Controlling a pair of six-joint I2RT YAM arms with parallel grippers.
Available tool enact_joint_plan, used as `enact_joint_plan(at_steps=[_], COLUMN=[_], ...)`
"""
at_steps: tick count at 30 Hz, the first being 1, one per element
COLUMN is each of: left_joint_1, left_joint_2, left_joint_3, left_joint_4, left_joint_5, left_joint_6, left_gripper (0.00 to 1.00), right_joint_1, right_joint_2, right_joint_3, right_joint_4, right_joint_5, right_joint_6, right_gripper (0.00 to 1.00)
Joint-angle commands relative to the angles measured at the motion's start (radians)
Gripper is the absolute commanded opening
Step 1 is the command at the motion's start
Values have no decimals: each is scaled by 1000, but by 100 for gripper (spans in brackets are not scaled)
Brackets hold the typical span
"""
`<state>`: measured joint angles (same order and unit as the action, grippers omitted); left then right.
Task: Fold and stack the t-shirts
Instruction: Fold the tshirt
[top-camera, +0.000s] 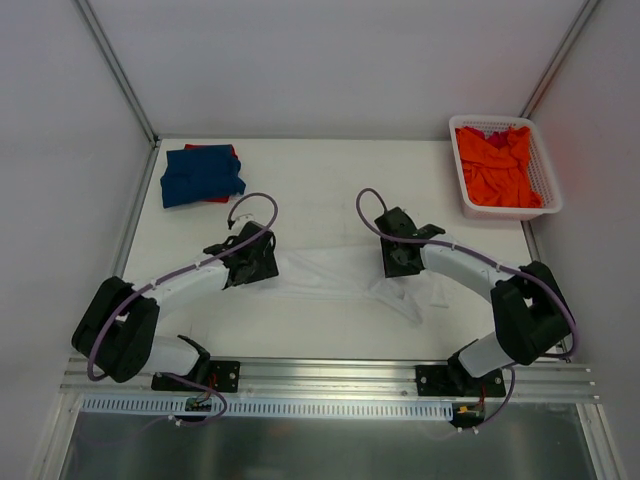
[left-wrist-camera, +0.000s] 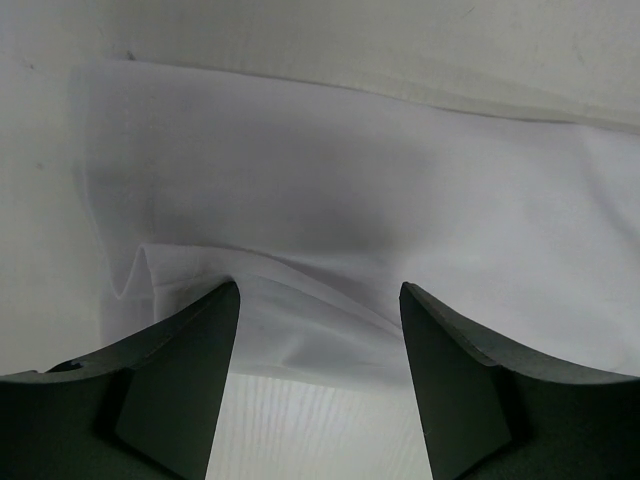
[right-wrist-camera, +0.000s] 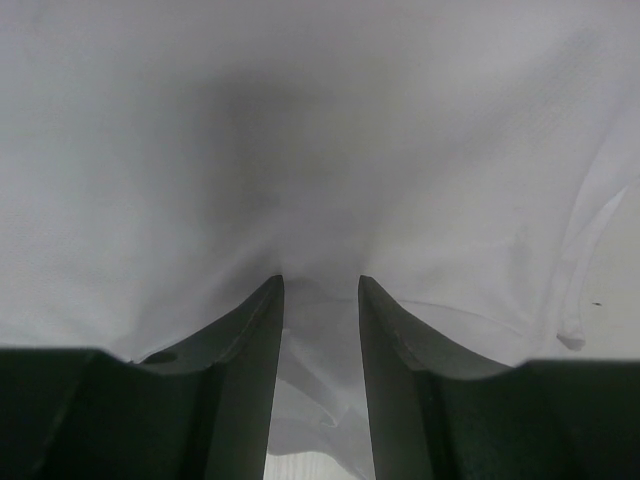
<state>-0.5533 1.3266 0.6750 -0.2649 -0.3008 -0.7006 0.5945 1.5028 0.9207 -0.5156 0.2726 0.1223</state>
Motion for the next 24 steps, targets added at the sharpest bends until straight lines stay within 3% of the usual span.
enact_joint_plan(at_steps=[1,13,24], left_joint_1=[-11,-25,-63], left_joint_2=[60,190,109], left_joint_3=[-12,8,-61], left_joint_4=[16,27,24], left_joint_5=[26,32,40], left_joint_6=[-27,-28,-68], left_gripper=[66,66,64], right_joint_1=[10,10,-9], right_joint_2=[14,74,184], right_joint_3=[-28,-60,61], right_joint_4=[12,65,52], right_joint_5=[-13,-32,-10], right_joint_6=[28,34,-26], right_gripper=[39,39,39])
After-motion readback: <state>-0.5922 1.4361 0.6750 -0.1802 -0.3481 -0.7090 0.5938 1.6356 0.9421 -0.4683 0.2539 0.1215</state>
